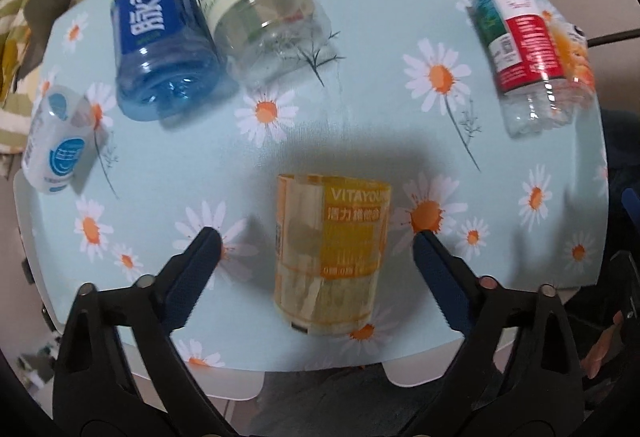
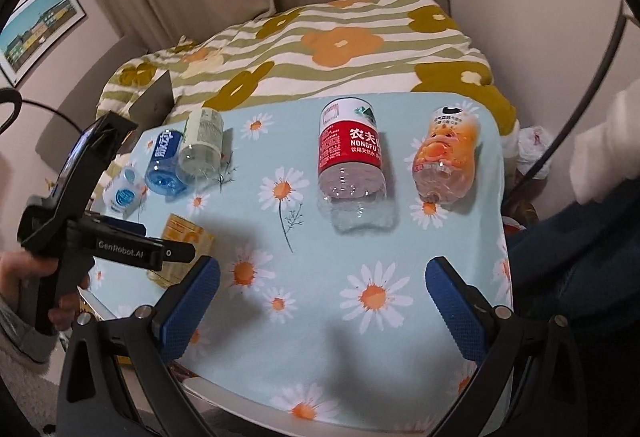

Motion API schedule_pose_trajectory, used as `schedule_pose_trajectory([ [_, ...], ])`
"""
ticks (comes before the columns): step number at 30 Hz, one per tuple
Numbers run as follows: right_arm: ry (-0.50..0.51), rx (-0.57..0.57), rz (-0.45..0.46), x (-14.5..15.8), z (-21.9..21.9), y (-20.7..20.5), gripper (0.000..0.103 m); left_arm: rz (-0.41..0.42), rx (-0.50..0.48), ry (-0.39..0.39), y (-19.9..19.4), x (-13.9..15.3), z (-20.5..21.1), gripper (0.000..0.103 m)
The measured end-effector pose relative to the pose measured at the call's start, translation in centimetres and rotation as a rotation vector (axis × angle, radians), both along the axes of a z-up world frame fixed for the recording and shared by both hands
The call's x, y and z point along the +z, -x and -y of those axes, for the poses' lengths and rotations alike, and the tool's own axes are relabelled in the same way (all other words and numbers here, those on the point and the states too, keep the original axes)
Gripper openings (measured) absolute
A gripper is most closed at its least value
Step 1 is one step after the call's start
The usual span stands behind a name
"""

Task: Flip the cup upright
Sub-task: 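Grasp the cup with the left gripper while the right gripper releases it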

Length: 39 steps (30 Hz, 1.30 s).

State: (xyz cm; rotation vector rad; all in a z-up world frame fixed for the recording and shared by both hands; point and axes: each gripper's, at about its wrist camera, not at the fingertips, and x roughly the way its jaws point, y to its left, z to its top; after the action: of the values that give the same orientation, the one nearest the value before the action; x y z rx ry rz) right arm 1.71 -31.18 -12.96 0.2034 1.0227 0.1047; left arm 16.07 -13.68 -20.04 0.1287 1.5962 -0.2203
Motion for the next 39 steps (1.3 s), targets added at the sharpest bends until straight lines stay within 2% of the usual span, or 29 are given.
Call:
schedule_pose_trajectory([
  [7,-0.01,0.028,-0.022,-2.2,0.9,-1.1,0.103,-0.049,0.023,-0.007,-0.9,-1.5,0.7,0.088],
  [9,-0.023,0.029,-0.027,-2.6,1.3,-1.5,0.103,-0.073,0.035,0.001,-0.9,-2.1,0.8,0.065],
  [17,-0.025,0.022,-0.026,-2.6,1.8,-2.3,0.103,-0.074,0.034,0.03,-0.7,-2.3,0.5,0.064],
  [20,-0.02,0.021,-0.018,-2.1,1.8,-2.5,0.103,-0.042,0.031,0.053,-0.8,-0.8,0.6,0.063],
  [25,-0.018,0.025,0.012,-0.3,1.4,-2.4,0.103,0.077,0.06,0.142,0.7,2.9,-0.6,0.063],
  [29,-0.032,0.02,0.035,0.3,1.0,-2.3,0.103,0.288,0.099,0.187,2.4,5.4,-1.6,0.063],
  [30,-0.038,0.019,0.034,0.2,0.8,-2.4,0.103,0.356,0.114,0.207,2.8,5.6,-2.0,0.063],
  [34,-0.041,0.023,0.02,-0.4,0.1,-2.5,0.103,0.533,0.141,0.261,3.7,5.1,-3.2,0.063],
  [39,-0.007,0.017,0.003,-1.4,-0.5,-1.8,0.103,0.689,0.111,0.297,4.4,3.6,-1.7,0.063],
])
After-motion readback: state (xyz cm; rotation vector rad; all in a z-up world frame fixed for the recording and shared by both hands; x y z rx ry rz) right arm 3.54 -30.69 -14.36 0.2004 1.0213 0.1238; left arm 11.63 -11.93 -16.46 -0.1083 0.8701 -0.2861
